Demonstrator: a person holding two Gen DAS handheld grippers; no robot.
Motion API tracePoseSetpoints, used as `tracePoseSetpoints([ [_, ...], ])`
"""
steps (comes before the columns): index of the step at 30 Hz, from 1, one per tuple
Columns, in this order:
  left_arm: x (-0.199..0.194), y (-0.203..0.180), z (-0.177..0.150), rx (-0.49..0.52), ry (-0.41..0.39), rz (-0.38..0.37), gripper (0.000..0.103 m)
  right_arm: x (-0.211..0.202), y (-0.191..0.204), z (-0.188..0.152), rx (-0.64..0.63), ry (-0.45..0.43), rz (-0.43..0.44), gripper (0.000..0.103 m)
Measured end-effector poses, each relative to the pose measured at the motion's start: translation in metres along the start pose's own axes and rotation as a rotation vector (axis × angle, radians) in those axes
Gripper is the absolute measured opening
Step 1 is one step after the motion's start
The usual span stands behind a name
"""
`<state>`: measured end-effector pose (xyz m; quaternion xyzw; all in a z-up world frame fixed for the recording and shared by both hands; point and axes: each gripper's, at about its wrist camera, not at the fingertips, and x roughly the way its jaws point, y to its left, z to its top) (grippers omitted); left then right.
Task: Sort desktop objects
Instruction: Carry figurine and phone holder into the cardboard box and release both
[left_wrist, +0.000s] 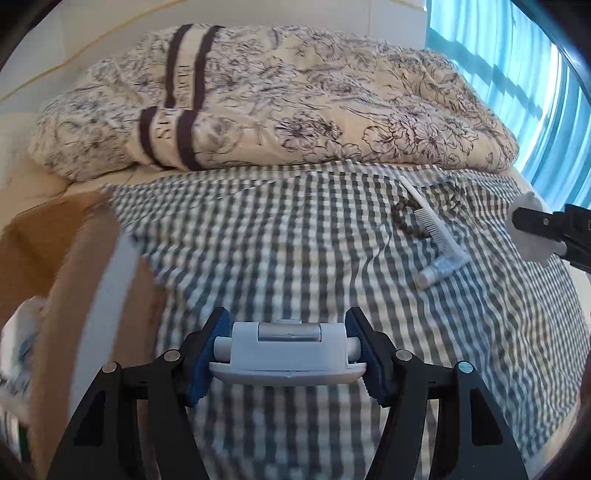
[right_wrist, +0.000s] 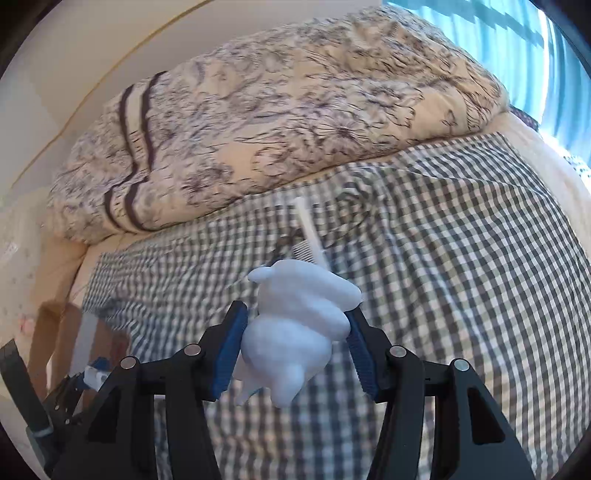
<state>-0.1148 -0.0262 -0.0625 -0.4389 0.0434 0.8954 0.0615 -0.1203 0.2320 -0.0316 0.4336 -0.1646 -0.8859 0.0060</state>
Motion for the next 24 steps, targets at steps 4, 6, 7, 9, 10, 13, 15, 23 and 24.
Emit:
tracePoseSetpoints([
  [4, -0.037, 0.018, -0.002, -0.033, -0.033, 0.024, 0.066, -0.018, 0.026, -0.006, -0.045, -0.007, 0.050, 0.054],
  [6, -0.058, 0.028, 0.001, -0.056, -0.065, 0.038, 0.066, -0.026, 0.042, -0.008, -0.075, -0.007, 0.077, 0.054],
  [7, -0.068, 0.033, 0.002, -0.067, -0.080, 0.039, 0.066, -0.030, 0.052, -0.009, -0.090, -0.007, 0.093, 0.054],
  [9, -0.088, 0.044, 0.004, -0.089, -0.108, 0.037, 0.066, -0.037, 0.074, -0.011, -0.121, -0.004, 0.127, 0.054],
  [10, -0.100, 0.051, 0.006, -0.094, -0.121, 0.037, 0.066, -0.041, 0.084, -0.012, -0.134, -0.004, 0.143, 0.054],
  [13, -0.130, 0.069, 0.013, -0.100, -0.162, 0.077, 0.066, -0.053, 0.121, -0.011, -0.173, -0.012, 0.204, 0.054],
  [15, -0.153, 0.089, 0.018, -0.117, -0.194, 0.102, 0.066, -0.061, 0.149, -0.012, -0.204, -0.021, 0.245, 0.054],
  [23, -0.180, 0.172, -0.011, -0.218, -0.176, 0.223, 0.066, -0.048, 0.265, -0.038, -0.339, 0.041, 0.387, 0.054],
  [24, -0.177, 0.183, -0.017, -0.238, -0.162, 0.227, 0.066, -0.040, 0.284, -0.044, -0.364, 0.057, 0.396, 0.054],
])
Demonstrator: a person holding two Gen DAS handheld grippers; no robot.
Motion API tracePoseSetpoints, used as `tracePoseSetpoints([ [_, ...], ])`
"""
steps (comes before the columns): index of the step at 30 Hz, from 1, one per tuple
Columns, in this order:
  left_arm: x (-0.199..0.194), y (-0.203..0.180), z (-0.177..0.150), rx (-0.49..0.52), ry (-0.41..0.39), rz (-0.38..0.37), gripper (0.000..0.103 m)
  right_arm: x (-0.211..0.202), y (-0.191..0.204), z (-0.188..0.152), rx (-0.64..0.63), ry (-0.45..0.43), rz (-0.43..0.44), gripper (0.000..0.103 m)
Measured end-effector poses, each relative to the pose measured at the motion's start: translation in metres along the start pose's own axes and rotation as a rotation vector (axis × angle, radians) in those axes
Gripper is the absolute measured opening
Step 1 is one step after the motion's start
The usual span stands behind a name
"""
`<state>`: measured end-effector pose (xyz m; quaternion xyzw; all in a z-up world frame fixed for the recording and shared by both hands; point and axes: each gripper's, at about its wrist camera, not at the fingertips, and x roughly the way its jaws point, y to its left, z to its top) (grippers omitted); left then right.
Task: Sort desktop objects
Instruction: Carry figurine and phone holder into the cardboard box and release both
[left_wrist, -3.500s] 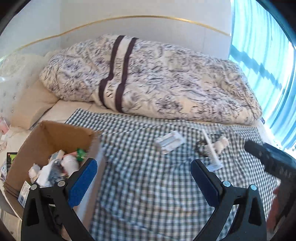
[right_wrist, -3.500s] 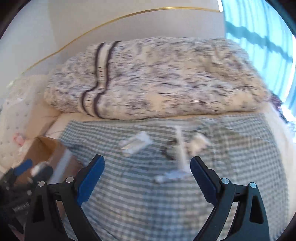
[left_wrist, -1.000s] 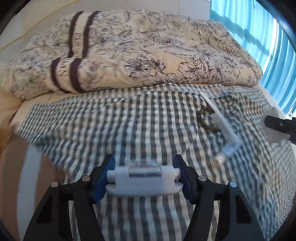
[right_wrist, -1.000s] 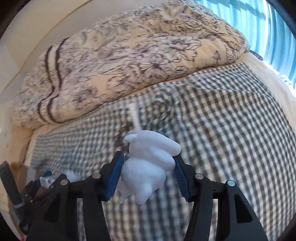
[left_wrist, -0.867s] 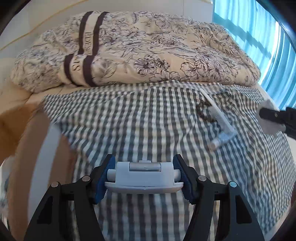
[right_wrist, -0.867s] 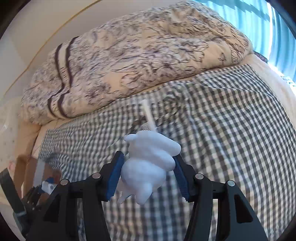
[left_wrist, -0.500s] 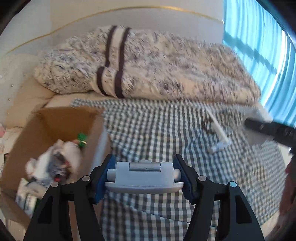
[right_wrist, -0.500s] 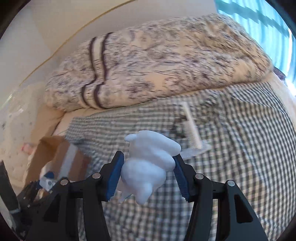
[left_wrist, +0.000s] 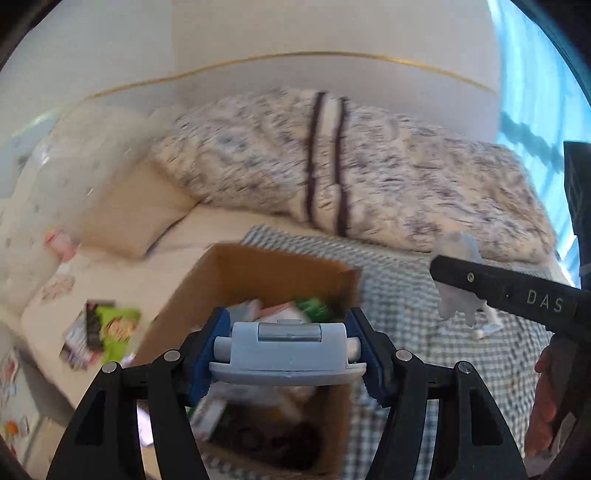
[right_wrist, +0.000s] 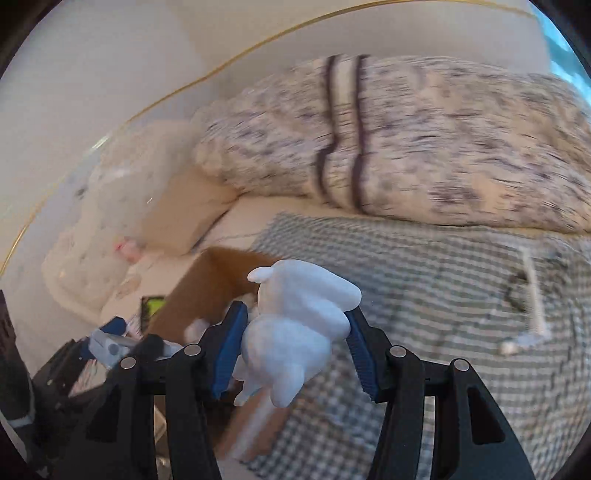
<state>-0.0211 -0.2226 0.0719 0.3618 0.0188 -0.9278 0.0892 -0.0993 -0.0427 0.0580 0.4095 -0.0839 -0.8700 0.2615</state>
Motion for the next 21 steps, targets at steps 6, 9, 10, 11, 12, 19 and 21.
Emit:
tracePoseSetpoints([
  [6, 0.038, 0.031, -0.024, -0.059, 0.075, 0.007, 0.066, 0.074, 0.043, 0.001, -0.060, 0.093, 0.009, 0.054],
  [9, 0.052, 0.029, -0.029, -0.018, 0.088, 0.002, 0.076, 0.091, 0.047, 0.002, -0.062, 0.094, -0.040, 0.074],
  [10, 0.054, 0.027, -0.029, -0.008, 0.077, 0.017, 0.092, 0.093, 0.046, 0.002, -0.056, 0.086, -0.042, 0.084],
  [11, 0.054, 0.025, -0.028, -0.003, 0.052, 0.030, 0.100, 0.093, 0.044, 0.003, -0.050, 0.081, -0.039, 0.084],
  [12, 0.052, 0.025, -0.027, -0.001, 0.021, 0.032, 0.100, 0.093, 0.040, 0.004, -0.042, 0.075, -0.038, 0.084],
  [19, 0.049, 0.009, -0.016, 0.010, -0.004, -0.015, 0.100, 0.071, 0.012, 0.016, -0.011, 0.032, -0.092, 0.084],
  [21, 0.044, -0.003, -0.014, 0.018, -0.006, -0.029, 0.100, 0.055, 0.000, 0.018, -0.002, 0.014, -0.118, 0.084],
])
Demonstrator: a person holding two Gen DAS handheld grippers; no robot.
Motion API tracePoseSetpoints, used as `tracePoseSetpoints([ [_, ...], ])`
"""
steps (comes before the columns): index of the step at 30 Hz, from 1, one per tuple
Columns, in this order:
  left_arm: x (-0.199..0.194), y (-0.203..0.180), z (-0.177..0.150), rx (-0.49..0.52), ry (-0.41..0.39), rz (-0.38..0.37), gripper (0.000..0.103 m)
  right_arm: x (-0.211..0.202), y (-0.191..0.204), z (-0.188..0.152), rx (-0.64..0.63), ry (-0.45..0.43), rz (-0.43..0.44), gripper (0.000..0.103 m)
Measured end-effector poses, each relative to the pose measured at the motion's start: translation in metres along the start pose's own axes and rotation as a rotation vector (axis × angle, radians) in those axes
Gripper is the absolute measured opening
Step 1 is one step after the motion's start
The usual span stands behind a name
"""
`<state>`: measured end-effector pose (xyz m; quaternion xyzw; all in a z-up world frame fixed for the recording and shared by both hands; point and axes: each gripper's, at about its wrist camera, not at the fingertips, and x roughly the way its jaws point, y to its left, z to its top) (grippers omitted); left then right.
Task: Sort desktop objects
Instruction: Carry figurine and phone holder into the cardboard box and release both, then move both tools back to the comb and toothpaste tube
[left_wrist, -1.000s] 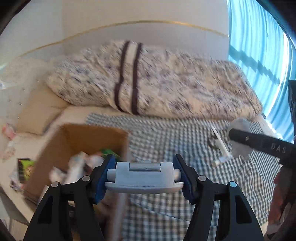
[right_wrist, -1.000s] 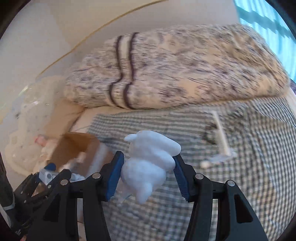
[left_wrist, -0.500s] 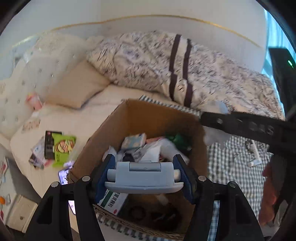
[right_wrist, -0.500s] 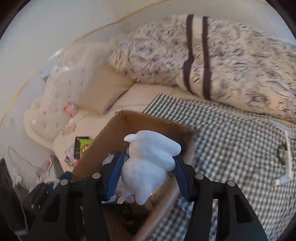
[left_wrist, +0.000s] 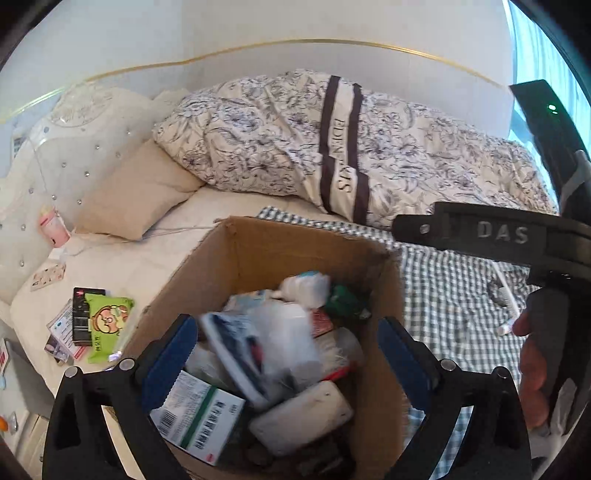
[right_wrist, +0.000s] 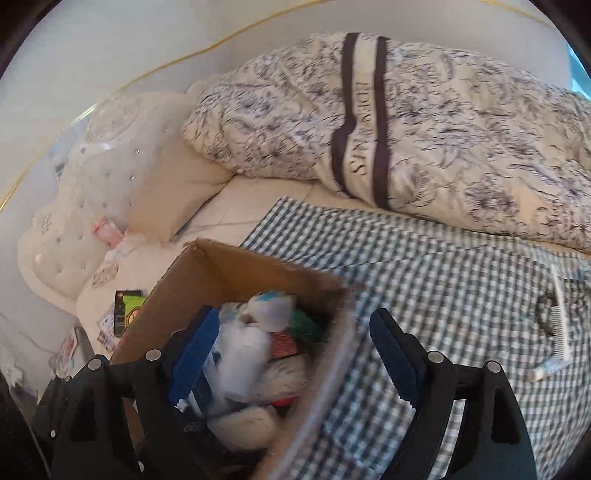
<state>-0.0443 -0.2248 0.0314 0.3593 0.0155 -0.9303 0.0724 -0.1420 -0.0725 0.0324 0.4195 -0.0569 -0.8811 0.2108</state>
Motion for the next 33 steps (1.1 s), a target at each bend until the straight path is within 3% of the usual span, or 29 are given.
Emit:
tracePoseSetpoints([
  [8, -0.015, -0.098, 0.001, 0.096, -0.028, -0.122, 0.100, -0.076, -0.100, -0.013, 0.096, -0.072, -0.101, 0.084],
  [13, 0.005, -0.180, -0.016, 0.147, 0.016, -0.226, 0.101, -0.109, -0.191, -0.036, 0.185, -0.073, -0.165, 0.084],
  [16, 0.025, -0.234, -0.028, 0.228, 0.044, -0.272, 0.101, -0.114, -0.238, -0.050, 0.222, -0.042, -0.214, 0.084],
  [23, 0.080, -0.321, -0.050, 0.332, 0.102, -0.361, 0.101, -0.097, -0.314, -0.065, 0.278, 0.040, -0.252, 0.084],
  [33, 0.147, -0.355, -0.067, 0.334, 0.179, -0.477, 0.101, -0.018, -0.364, -0.058, 0.301, 0.162, -0.244, 0.081],
])
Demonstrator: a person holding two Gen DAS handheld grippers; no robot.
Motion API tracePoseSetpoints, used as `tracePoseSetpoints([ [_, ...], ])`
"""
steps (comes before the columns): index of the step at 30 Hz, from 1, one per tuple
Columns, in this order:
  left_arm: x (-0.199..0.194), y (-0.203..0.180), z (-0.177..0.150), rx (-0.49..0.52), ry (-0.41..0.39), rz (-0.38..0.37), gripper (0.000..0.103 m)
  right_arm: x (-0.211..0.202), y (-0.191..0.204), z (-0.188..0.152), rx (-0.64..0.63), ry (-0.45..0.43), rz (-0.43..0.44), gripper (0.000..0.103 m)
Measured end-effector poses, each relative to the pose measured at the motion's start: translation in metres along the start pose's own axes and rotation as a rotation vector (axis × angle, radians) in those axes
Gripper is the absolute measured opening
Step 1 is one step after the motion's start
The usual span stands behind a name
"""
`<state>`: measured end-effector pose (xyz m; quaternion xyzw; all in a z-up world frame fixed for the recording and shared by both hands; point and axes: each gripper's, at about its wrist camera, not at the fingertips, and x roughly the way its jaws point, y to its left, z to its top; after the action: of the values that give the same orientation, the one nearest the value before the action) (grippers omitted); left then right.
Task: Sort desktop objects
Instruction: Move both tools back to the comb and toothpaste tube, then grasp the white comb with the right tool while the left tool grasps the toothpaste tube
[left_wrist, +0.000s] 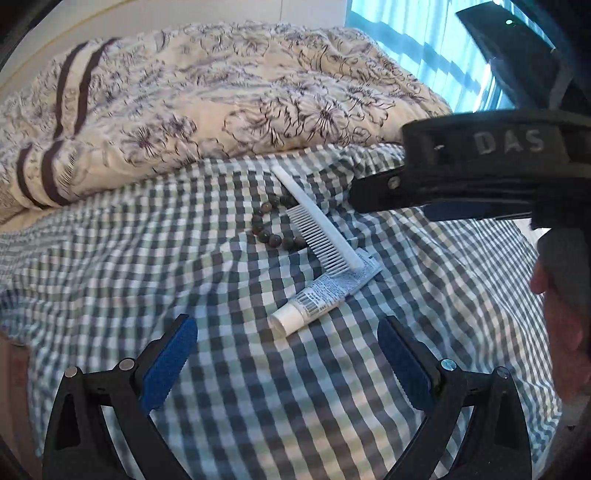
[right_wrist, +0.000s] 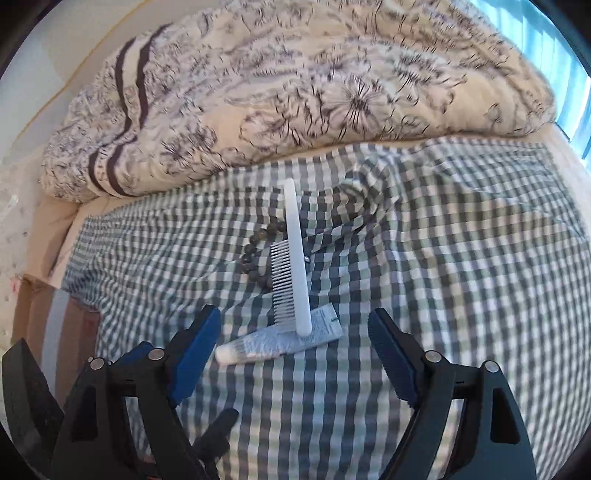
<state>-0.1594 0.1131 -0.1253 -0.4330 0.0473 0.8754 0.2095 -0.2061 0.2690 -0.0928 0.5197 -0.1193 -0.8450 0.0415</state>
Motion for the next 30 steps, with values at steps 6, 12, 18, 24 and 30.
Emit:
tracePoseSetpoints([
  [6, 0.025, 0.010, 0.000, -0.034, 0.009, -0.076, 0.101, 0.043, -0.004, 0.007, -0.003, 0.066, 0.000, 0.078],
  [12, 0.048, 0.004, -0.001, 0.016, 0.032, -0.073, 0.101, 0.072, -0.009, 0.012, 0.022, 0.107, -0.008, 0.078],
  [18, 0.057, -0.003, 0.006, 0.059, 0.035, -0.069, 0.073, 0.077, -0.001, 0.014, -0.002, 0.108, -0.056, 0.072],
  [24, 0.051, -0.009, 0.004, 0.120, 0.049, -0.068, 0.044, 0.070, -0.003, 0.013, 0.001, 0.097, -0.088, 0.033],
  [30, 0.036, -0.010, -0.005, 0.148, 0.068, -0.083, 0.030, 0.044, -0.014, 0.009, 0.061, 0.064, 0.014, 0.032],
])
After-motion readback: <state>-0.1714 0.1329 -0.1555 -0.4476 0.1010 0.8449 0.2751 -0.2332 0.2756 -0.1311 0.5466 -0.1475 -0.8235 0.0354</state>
